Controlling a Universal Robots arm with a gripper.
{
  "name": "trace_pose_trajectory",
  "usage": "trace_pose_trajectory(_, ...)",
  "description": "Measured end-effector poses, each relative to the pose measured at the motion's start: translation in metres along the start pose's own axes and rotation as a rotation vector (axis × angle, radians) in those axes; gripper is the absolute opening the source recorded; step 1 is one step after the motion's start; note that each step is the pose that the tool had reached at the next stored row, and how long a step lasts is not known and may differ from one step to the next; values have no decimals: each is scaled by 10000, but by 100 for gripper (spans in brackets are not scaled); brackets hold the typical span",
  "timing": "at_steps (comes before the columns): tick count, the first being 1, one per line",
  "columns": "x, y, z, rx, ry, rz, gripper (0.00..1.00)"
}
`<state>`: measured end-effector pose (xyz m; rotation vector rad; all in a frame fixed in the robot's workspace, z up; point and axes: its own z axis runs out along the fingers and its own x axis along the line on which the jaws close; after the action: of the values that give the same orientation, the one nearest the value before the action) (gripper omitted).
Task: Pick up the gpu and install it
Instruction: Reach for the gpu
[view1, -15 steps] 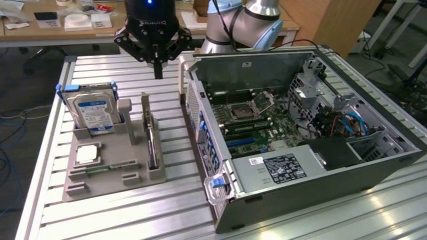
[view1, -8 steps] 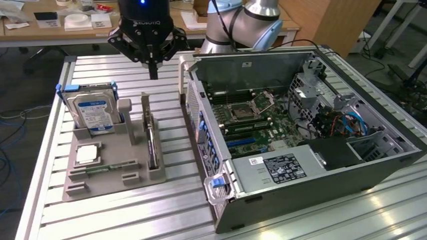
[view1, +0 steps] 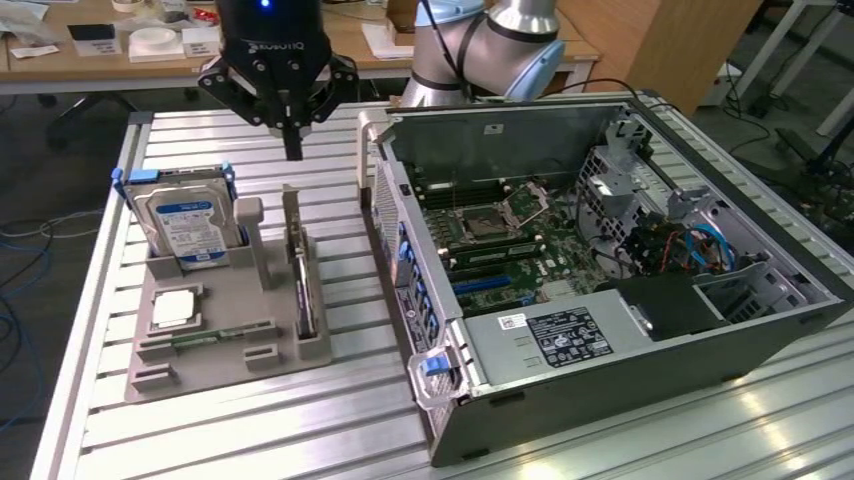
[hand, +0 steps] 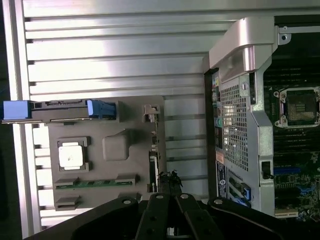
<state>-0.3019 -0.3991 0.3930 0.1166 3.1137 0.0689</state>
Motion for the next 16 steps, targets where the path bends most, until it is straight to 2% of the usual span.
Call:
trace_pose_trajectory(11,216,-18,-5,0,0,0,11)
trace_pose_trajectory(16,234,-19,-6,0,0,-1,11)
